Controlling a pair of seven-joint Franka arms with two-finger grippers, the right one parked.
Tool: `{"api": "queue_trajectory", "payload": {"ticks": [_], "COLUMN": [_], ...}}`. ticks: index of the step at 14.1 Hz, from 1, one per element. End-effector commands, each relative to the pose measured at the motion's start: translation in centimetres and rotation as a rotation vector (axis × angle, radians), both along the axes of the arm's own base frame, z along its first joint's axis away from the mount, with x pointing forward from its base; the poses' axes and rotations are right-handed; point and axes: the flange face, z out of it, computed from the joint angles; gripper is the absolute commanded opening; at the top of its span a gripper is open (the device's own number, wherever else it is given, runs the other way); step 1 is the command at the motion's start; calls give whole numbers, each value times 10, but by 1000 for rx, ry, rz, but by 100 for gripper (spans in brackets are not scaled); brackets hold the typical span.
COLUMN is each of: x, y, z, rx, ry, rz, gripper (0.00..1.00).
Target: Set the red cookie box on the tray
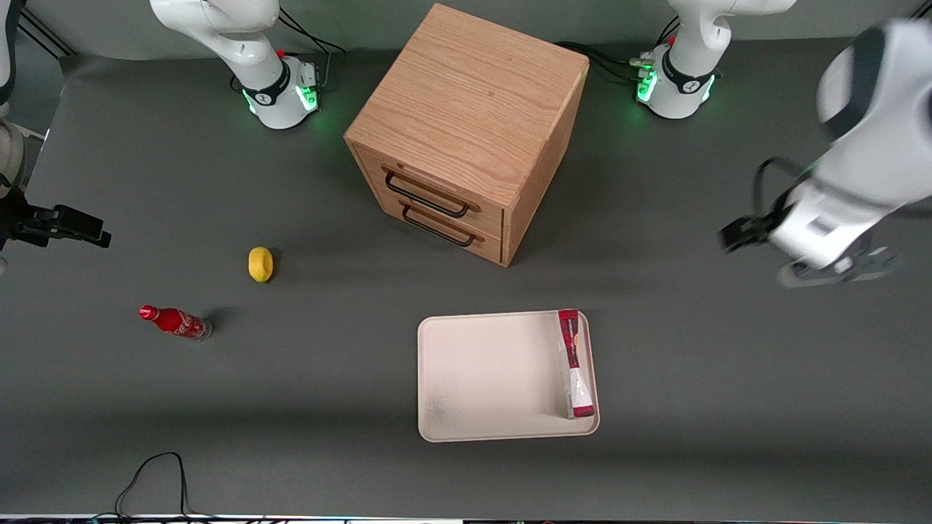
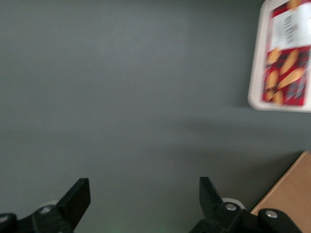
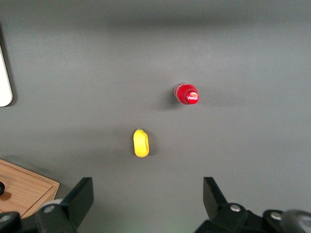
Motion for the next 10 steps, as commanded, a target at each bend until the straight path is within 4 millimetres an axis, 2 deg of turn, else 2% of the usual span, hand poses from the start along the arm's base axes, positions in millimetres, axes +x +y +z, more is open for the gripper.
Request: {"api": "queue_trajectory", "payload": {"ticks": [1,4,10], "x": [-41,-44,-42], "y": [49,77,79], "z": [35,48,45], "rx": [1,14,12], "ry": [3,18,26], "rz": [36,69,77], "gripper": [100,100,100]}}
